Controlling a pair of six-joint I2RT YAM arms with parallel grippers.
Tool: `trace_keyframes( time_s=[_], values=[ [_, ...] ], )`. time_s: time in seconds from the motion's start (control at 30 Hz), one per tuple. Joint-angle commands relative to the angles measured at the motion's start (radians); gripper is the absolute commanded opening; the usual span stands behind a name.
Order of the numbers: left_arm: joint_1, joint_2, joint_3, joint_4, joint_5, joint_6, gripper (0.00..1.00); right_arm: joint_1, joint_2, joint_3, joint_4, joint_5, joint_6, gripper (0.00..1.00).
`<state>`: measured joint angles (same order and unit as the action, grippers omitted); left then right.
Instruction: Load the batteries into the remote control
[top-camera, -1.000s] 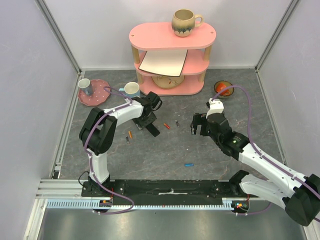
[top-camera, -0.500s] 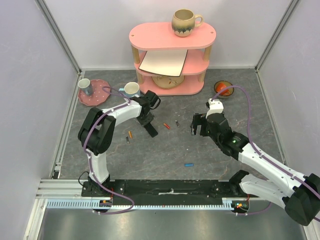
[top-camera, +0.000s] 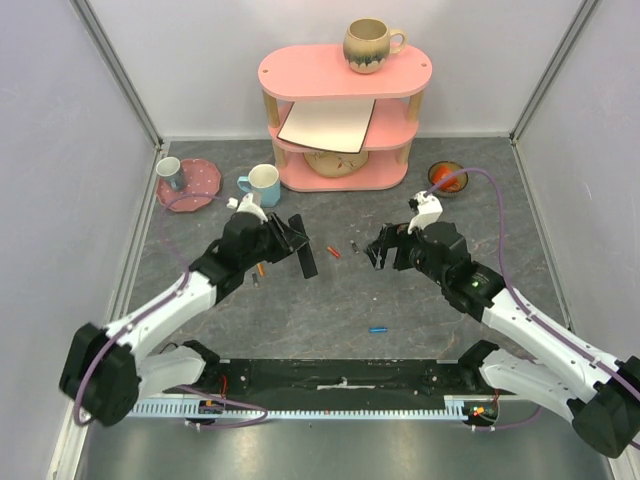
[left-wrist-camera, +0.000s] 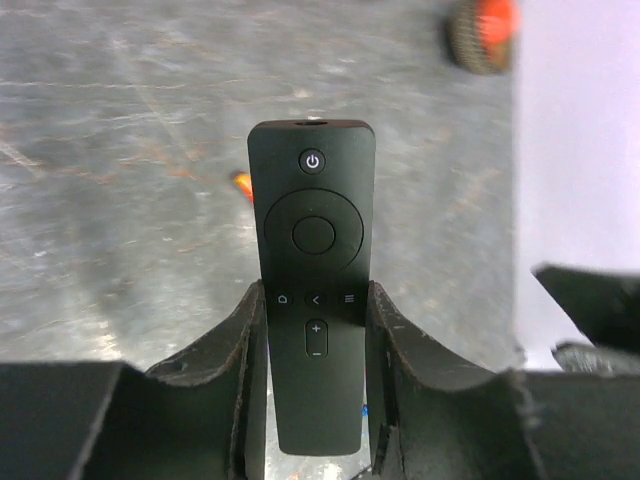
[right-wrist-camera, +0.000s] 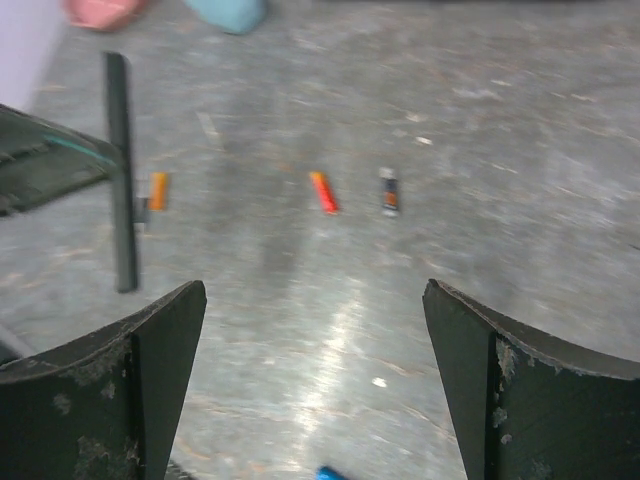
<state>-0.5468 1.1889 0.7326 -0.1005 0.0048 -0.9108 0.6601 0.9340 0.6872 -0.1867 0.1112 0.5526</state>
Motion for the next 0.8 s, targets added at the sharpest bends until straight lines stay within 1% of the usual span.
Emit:
trace_keyframes(
  time_s=[0.0,0.07,0.1,0.13,0.2,0.23,0.33,0.5,0.53,0.63,0.7,0.77],
  values=[
    [0.001,-0.185,-0.212,0.530,0.240,0.063,0.02,-0.002,-0.012,-0.003,0.212,-0.339,0.092,0.98],
    [0.001,-0.248,-0.284,0.619,0.271,0.076,0.02,-0.004,0.011,-0.024,0.335,-0.421,0.185,0.98],
    [0.001,-0.297,-0.304,0.690,0.268,0.076,0.02,-0.004,0.012,-0.043,0.396,-0.456,0.231,0.98],
    [0.001,-0.317,-0.326,0.734,0.259,0.075,0.02,-0.004,0.026,-0.063,0.526,-0.516,0.272,0.98],
    [0.001,-0.351,-0.367,0.784,0.245,0.075,0.02,-0.005,0.054,-0.095,0.620,-0.554,0.364,0.98],
    [0.001,-0.370,-0.378,0.844,0.242,0.072,0.02,-0.005,0.086,-0.103,0.698,-0.592,0.384,0.98],
    [0.001,-0.380,-0.407,0.922,0.245,0.035,0.02,-0.004,0.138,-0.118,0.818,-0.631,0.443,0.98],
    [0.001,-0.351,-0.398,0.986,0.271,-0.017,0.02,-0.001,0.187,-0.104,0.898,-0.686,0.471,0.98],
    [0.001,-0.341,-0.391,0.992,0.276,-0.022,0.02,0.003,0.199,-0.101,0.933,-0.696,0.484,0.98],
    [0.001,-0.318,-0.377,1.006,0.291,-0.036,0.02,0.013,0.227,-0.092,0.967,-0.726,0.489,0.98],
    [-0.001,-0.293,-0.369,1.035,0.297,-0.054,0.02,0.021,0.241,-0.077,0.977,-0.749,0.484,0.98],
    [0.001,-0.275,-0.364,1.059,0.305,-0.078,0.02,0.035,0.259,-0.052,0.943,-0.757,0.451,0.98]
  ],
)
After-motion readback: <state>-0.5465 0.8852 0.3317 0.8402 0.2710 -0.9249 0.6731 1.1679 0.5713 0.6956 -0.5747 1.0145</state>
